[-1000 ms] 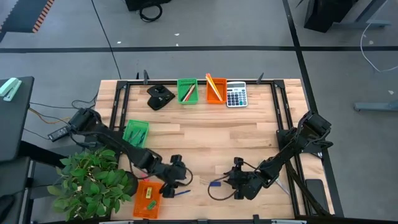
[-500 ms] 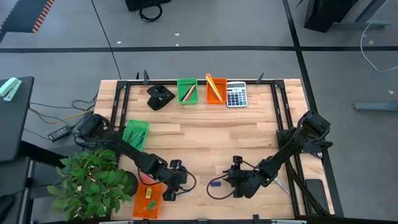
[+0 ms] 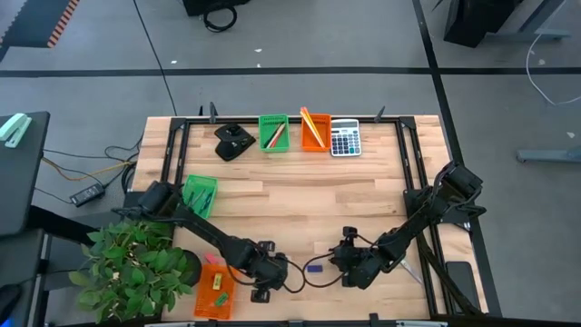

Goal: Sort crayons/erasers/pens/pencils in bins
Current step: Put the blue crayon into the bottom green bin

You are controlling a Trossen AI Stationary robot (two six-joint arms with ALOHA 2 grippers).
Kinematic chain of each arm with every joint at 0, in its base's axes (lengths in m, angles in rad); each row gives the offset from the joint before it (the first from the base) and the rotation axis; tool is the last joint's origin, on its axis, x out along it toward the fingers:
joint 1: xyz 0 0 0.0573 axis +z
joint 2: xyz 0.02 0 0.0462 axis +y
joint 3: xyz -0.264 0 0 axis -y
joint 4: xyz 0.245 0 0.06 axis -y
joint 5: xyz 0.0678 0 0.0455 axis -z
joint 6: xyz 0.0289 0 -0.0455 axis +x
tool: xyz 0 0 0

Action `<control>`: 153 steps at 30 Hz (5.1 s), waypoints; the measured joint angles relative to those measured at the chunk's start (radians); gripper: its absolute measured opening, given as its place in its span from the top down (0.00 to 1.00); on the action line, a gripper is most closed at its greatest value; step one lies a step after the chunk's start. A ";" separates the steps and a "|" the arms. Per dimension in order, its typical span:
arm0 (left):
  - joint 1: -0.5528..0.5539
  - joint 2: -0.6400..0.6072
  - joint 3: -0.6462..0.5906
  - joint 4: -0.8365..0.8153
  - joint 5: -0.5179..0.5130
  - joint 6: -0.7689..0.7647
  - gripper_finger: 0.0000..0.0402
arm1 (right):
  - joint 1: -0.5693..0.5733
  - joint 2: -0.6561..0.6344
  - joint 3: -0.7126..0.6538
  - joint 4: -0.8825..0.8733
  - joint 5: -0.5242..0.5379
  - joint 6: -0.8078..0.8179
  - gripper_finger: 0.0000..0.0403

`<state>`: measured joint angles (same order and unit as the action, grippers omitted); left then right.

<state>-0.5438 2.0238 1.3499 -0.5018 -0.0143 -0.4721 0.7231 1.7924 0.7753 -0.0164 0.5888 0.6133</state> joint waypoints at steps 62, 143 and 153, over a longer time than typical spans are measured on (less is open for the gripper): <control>0.347 -0.239 -0.002 -0.558 -0.071 0.163 0.98 | -0.008 0.000 0.000 -0.036 0.260 0.128 0.65; 0.894 -0.262 -0.447 0.091 0.333 0.878 0.67 | -0.705 -0.253 0.002 0.320 0.069 -0.531 0.65; 0.875 -0.262 -0.458 0.133 0.264 0.784 0.73 | -1.036 -0.277 0.002 0.487 -0.202 -0.643 0.65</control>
<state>0.3317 1.7622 0.8921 -0.3685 0.2500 0.3118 -0.3127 1.5150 0.7769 0.4705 0.3868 -0.0297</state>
